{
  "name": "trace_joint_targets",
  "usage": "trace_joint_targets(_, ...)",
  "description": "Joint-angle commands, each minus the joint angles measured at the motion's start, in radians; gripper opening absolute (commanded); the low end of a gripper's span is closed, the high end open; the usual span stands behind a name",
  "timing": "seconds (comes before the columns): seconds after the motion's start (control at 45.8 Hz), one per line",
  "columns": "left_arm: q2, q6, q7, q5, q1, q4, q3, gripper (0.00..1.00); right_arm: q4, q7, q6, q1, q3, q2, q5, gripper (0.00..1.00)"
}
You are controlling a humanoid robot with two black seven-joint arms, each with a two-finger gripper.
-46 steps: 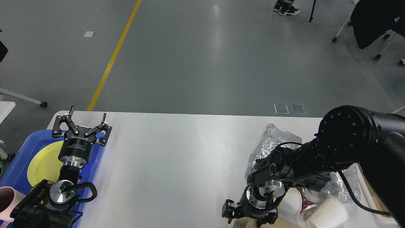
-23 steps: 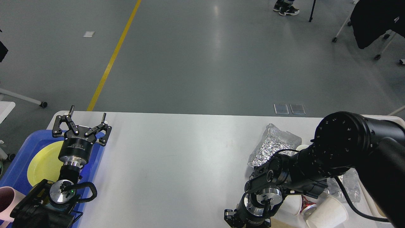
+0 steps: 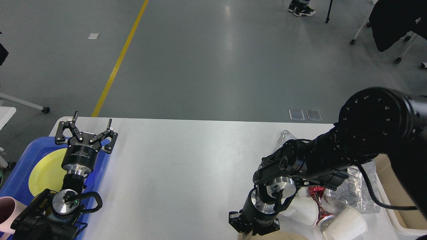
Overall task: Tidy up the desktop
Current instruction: 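Close the right gripper on the brown paper bag, then lift the paper bag and carry it over the white bin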
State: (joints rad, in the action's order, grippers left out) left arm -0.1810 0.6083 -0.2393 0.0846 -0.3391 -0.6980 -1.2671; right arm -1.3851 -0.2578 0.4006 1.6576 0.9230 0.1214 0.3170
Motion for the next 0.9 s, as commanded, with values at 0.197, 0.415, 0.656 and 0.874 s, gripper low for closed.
trace_joint_targets(0.197,0.000,0.001,0.000,0.000,0.000,0.000,0.000,0.96,-0.152,-0.001,0.263,0.402,0.004,-0.135,0.113,0.00)
trace_joint_targets(0.415,0.000,0.001,0.000,0.000,0.000,0.000,0.000,0.96,-0.264,-0.001,0.369,0.660,0.046,-0.227,0.113,0.00)
trace_joint_targets(0.656,0.000,0.001,0.000,0.000,0.002,0.000,0.000,0.96,-0.272,0.000,0.475,0.849,0.148,-0.285,0.113,0.00)
trace_joint_targets(0.874,0.000,0.001,0.000,0.000,0.002,0.000,0.000,0.96,-0.259,0.011,0.461,0.946,0.316,-0.295,0.116,0.00)
